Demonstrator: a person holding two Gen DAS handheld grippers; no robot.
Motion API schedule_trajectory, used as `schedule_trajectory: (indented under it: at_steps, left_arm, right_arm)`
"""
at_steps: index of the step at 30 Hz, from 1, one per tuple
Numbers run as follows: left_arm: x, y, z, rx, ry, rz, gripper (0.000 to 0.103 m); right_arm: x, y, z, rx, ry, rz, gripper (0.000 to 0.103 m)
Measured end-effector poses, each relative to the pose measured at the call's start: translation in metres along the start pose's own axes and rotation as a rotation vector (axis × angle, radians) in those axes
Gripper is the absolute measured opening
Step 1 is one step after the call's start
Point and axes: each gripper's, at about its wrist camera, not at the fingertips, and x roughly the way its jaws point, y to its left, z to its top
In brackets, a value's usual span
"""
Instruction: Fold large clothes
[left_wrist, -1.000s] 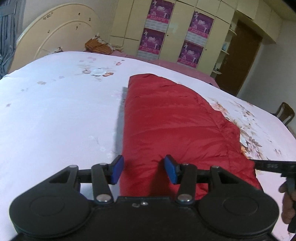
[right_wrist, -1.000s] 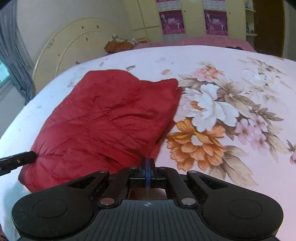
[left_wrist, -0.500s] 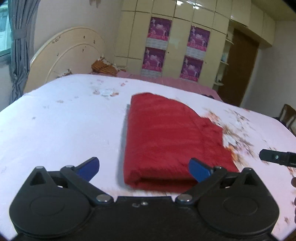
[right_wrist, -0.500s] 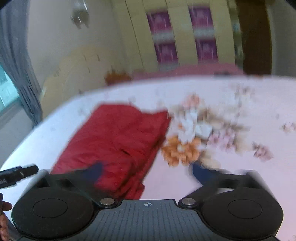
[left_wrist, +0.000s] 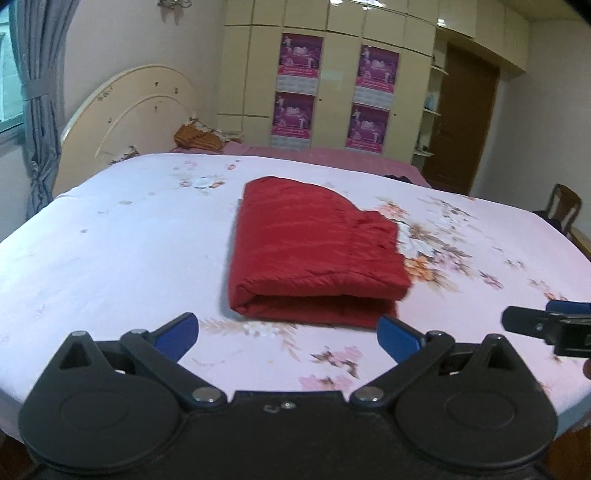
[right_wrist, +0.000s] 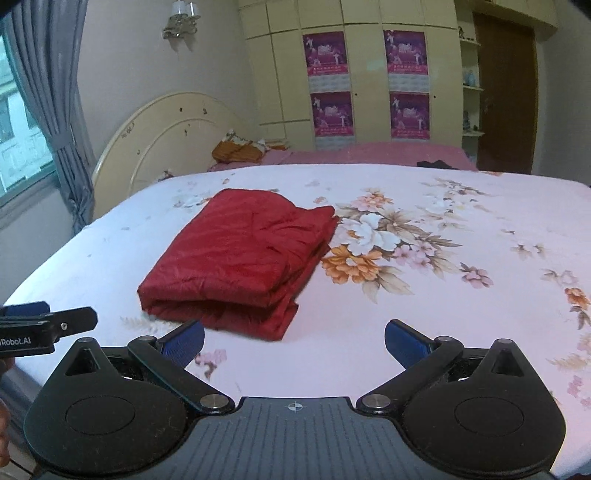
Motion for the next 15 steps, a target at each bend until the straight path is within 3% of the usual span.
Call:
schedule_trajectory:
  at_steps: [15]
  left_arm:
    - [-0.021,-0.014,-0.006,0.022,-0.026,-0.019,0.103]
  right_arm:
    - [-0.025,0.003,-0.003,0.006,-0.011,-0.025,0.103]
